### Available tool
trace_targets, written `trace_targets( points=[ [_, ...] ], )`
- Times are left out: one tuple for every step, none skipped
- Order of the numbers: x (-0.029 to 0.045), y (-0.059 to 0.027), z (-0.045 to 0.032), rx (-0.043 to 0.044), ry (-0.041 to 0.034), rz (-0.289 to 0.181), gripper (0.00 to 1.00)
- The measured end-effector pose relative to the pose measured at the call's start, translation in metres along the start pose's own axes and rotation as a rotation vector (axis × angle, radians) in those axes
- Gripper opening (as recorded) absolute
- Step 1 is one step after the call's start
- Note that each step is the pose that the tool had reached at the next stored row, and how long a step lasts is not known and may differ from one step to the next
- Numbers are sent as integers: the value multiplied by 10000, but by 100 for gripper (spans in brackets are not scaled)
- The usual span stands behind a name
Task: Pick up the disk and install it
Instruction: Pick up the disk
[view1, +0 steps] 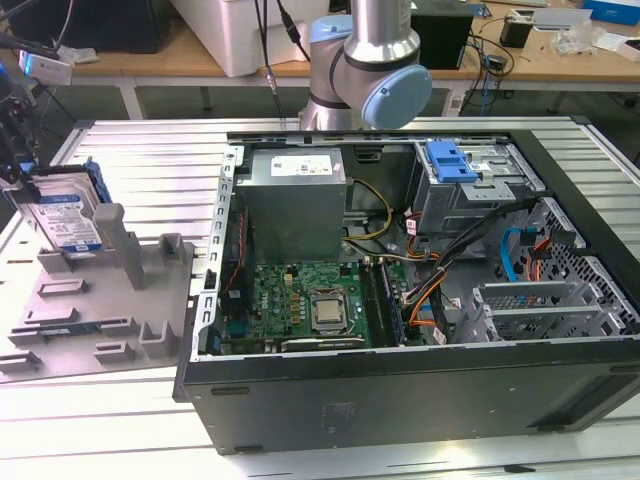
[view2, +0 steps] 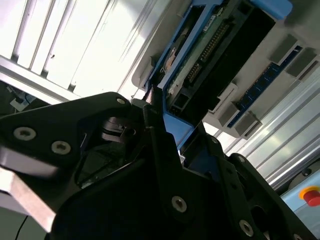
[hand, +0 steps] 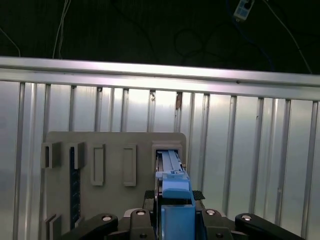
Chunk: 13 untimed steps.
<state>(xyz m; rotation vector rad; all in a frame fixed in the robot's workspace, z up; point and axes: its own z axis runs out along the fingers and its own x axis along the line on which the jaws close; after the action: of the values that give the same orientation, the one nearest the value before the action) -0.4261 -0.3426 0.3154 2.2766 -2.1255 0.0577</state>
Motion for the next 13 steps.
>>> trace_targets(
  points=[
    [1, 0, -16, 1, 0, 0, 37],
    [2, 0, -40, 1, 0, 1, 37],
    [3, 0, -71, 0, 0, 1, 37],
    [4, -1, -99, 1, 0, 1, 37],
    [6, -1, -136, 0, 0, 1, 37],
    [7, -1, -161, 1, 0, 1, 37],
    [8, -1, -182, 1, 0, 1, 37],
    [10, -1, -220, 0, -1, 1, 37],
    [12, -2, -263, 0, 0, 1, 37],
    [13, -3, -313, 1, 0, -1, 37],
    [14, -3, -367, 1, 0, 1, 37],
    [15, -3, -397, 1, -1, 0, 37],
    [15, -3, -422, 0, 0, 1, 37]
  ],
)
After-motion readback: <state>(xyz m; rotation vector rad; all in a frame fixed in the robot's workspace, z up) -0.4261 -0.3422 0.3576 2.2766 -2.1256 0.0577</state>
